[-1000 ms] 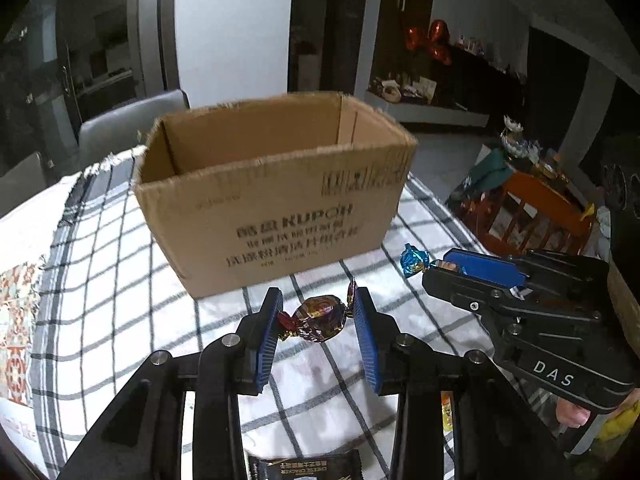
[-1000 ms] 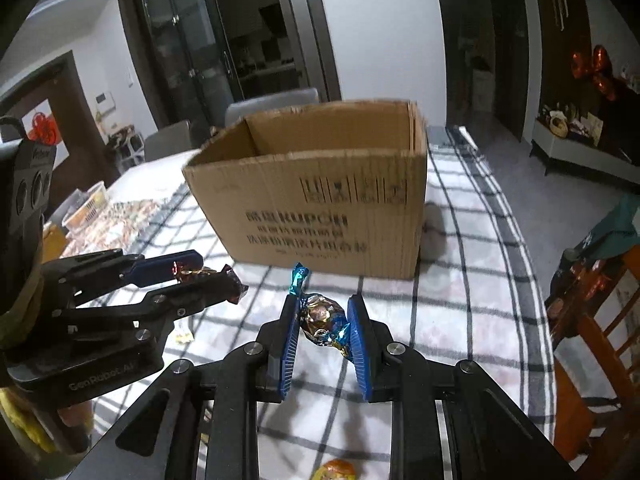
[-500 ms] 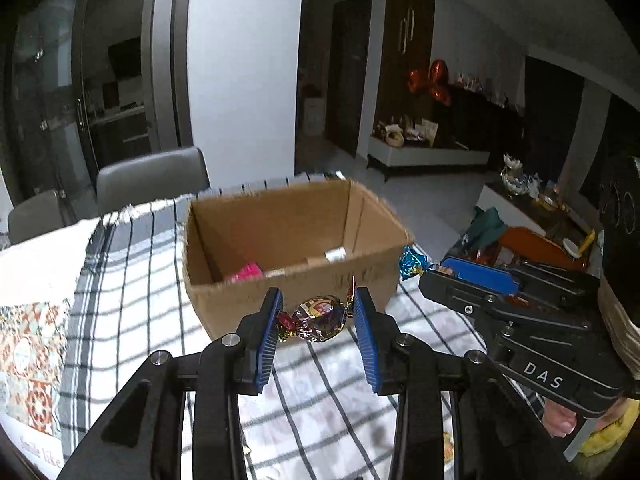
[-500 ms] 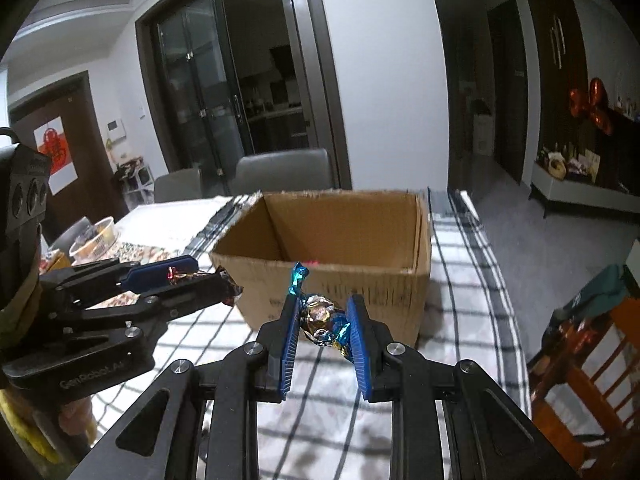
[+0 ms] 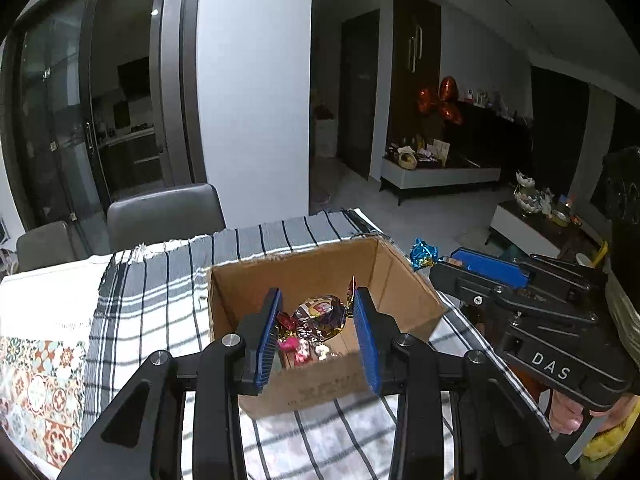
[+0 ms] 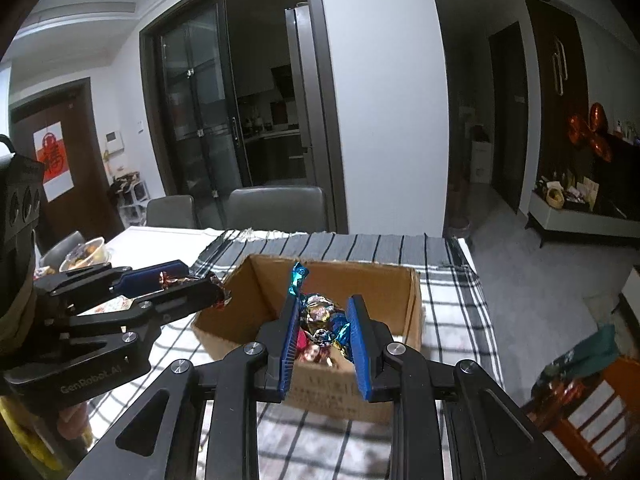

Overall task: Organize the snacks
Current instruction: 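Carry both candies over the box and open both grippers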

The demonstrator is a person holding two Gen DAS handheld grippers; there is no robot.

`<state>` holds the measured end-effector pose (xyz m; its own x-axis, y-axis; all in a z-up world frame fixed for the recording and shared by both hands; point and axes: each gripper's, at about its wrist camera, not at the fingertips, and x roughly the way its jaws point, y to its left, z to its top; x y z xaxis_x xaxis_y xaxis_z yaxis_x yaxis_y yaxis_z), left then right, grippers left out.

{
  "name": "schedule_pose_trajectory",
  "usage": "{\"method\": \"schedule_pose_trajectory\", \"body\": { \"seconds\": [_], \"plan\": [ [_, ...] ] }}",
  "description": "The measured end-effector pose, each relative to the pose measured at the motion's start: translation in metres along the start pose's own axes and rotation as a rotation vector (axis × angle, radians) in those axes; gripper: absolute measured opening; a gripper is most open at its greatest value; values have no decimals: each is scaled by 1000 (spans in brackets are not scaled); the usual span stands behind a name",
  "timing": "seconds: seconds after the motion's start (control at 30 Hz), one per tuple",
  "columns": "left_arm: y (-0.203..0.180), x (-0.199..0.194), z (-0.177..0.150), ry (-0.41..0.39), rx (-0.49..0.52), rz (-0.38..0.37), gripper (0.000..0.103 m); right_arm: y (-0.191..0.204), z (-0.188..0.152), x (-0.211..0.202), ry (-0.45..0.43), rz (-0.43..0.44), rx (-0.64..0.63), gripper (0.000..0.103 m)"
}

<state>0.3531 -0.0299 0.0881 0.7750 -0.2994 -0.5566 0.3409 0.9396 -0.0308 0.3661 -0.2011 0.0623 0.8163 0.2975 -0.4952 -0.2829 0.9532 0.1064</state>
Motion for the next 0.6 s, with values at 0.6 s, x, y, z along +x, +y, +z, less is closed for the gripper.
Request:
{"method": "schedule_pose_trajectory", "body": {
  "seconds": [0.6],
  "plan": [
    [16,40,6,39,-4,41,61,-17,7,51,72,-80,7,43]
  ]
}}
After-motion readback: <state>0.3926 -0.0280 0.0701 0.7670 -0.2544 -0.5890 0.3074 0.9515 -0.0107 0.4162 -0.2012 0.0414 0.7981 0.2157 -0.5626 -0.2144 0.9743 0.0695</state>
